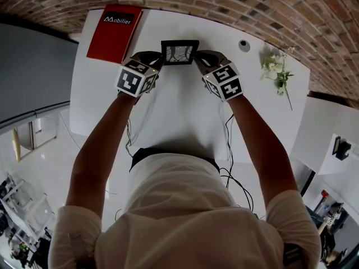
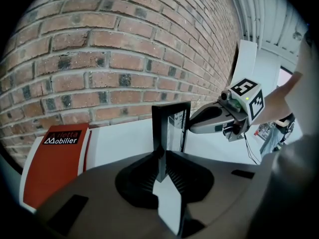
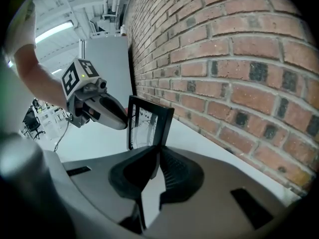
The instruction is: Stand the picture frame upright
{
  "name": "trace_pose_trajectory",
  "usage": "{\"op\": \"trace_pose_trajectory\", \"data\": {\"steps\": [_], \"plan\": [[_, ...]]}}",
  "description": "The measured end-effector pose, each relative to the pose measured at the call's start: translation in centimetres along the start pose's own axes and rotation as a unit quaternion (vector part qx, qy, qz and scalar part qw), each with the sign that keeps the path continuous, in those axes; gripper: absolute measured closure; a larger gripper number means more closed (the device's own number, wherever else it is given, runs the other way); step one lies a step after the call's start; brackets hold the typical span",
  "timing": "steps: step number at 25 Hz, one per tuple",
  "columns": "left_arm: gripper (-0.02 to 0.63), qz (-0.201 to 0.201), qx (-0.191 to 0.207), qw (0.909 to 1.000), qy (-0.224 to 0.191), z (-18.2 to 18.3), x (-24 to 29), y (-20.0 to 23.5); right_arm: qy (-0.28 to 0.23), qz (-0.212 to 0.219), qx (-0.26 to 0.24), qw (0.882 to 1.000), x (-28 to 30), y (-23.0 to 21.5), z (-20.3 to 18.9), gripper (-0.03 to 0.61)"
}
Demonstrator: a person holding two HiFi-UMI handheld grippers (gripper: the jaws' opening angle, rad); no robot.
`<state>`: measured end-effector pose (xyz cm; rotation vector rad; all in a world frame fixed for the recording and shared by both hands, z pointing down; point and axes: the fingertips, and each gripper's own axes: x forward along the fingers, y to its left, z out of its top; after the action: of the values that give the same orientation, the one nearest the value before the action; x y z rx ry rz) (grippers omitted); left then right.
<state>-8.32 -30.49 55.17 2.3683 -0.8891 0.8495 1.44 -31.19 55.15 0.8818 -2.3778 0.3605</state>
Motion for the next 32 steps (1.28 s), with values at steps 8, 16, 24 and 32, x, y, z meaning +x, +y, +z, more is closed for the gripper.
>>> {"op": "trace_pose_trajectory", "data": {"steps": [8,16,24,32], "plan": [[0.570,0.016,0.012,0.9998,-0.005,0.3,1.0,1.5,-0.007,-0.029,-0.047,0.998,0.8,-0.6,0.5,0.552],[0.569,0.029,0.029,0.9990,-0.015,0.6,1.4,2.0,-0.011,-0.049,-0.084,0.995,1.2,-0.9,0.8,0.552],[0.569,0.044,0.053,0.9975,-0.016,0.5,1.6,2.0,-0.003,-0.062,-0.124,0.990,1.3,-0.8,-0.1,0.554],[0.569,0.041,0.054,0.9976,-0.014,-0.2,1.9,1.9,0.003,-0.069,-0.138,0.988,1.2,-0.7,-0.6,0.555]]}}
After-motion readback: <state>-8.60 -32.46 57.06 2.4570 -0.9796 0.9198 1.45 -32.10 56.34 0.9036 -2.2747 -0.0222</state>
